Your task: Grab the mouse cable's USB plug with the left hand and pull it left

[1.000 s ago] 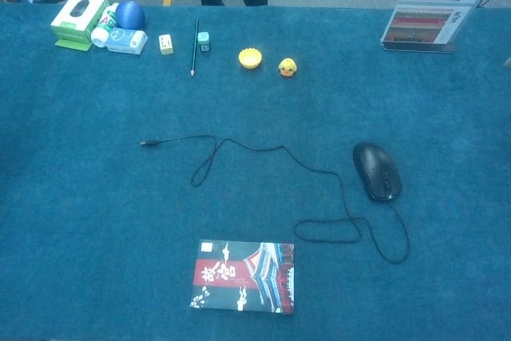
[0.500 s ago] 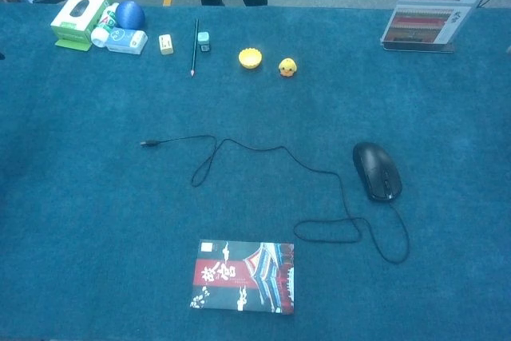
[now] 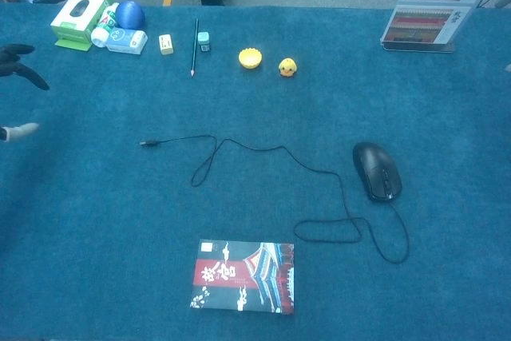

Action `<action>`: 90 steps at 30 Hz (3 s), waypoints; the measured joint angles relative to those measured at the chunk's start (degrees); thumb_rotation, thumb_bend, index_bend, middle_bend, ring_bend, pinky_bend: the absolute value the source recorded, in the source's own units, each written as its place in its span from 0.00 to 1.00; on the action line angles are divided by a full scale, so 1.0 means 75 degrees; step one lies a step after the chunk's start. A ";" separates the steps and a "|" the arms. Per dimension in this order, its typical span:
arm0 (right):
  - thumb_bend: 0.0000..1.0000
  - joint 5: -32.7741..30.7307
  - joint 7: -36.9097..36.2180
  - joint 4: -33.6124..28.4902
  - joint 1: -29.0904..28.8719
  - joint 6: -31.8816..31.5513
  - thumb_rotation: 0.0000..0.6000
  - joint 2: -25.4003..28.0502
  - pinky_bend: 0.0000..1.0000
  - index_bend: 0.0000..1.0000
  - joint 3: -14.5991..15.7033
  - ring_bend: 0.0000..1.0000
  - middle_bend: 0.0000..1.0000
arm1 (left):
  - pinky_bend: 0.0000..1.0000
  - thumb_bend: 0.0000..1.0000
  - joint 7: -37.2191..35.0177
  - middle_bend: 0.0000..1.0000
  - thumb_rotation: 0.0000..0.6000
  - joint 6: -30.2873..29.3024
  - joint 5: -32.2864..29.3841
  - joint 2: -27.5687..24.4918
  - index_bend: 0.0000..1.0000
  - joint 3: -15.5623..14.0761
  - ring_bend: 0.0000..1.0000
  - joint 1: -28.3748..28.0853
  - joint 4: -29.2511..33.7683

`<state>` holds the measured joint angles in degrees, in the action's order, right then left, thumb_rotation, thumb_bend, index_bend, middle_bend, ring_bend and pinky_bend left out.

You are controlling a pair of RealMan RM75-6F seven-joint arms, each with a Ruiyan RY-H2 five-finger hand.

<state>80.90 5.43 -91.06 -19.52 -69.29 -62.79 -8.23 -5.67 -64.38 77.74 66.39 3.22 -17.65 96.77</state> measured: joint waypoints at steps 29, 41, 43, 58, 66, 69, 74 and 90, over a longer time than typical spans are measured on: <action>0.00 -0.0180 0.0128 -0.0259 -0.0194 -0.0082 1.00 0.0410 0.29 0.31 -0.0146 0.21 0.16 | 0.01 0.25 0.0315 0.00 1.00 0.1026 -0.0406 0.2763 0.34 0.0058 0.00 -0.0883 -0.2411; 0.00 -0.0129 -0.0013 -0.0108 -0.0162 -0.0151 1.00 0.0331 0.29 0.31 -0.0070 0.21 0.16 | 0.01 0.25 0.0042 0.00 1.00 0.1190 -0.0440 0.3131 0.35 0.0112 0.00 -0.1043 -0.2861; 0.00 -0.0127 -0.0038 -0.0086 -0.0156 -0.0167 1.00 0.0320 0.29 0.31 -0.0064 0.21 0.16 | 0.01 0.25 0.0007 0.00 1.00 0.1187 -0.0440 0.3156 0.36 0.0121 0.00 -0.1051 -0.2864; 0.00 -0.0133 -0.0161 0.0007 -0.0074 -0.0263 1.00 0.0303 0.29 0.31 -0.0010 0.21 0.16 | 0.01 0.25 -0.0112 0.00 1.00 0.1114 -0.0535 0.3392 0.40 0.0244 0.00 -0.1118 -0.2733; 0.00 -0.0114 -0.0169 0.0005 -0.0041 -0.0287 1.00 0.0310 0.29 0.31 0.0025 0.21 0.16 | 0.01 0.25 -0.0181 0.00 1.00 0.0999 -0.0595 0.3609 0.42 0.0317 0.00 -0.1105 -0.2892; 0.00 -0.0130 -0.0173 0.0023 -0.0034 -0.0271 1.00 0.0302 0.29 0.31 0.0038 0.21 0.16 | 0.01 0.25 -0.0241 0.00 1.00 0.0965 -0.0607 0.3662 0.42 0.0358 0.00 -0.1105 -0.2990; 0.00 -0.0140 -0.0204 0.0064 -0.0029 -0.0264 1.00 0.0275 0.29 0.31 0.0046 0.21 0.16 | 0.01 0.25 -0.0308 0.00 1.00 0.0980 -0.0639 0.3698 0.43 0.0350 0.00 -0.1087 -0.3093; 0.00 -0.0137 -0.0240 0.0075 0.0038 -0.0331 1.00 0.0276 0.29 0.31 0.0072 0.21 0.16 | 0.01 0.25 -0.0136 0.00 1.00 0.0894 -0.0701 0.3776 0.43 0.0343 0.00 -0.1052 -0.2816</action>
<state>79.87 3.62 -90.50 -19.24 -71.78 -60.72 -7.69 -6.69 -57.68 72.48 94.71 5.79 -25.54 75.65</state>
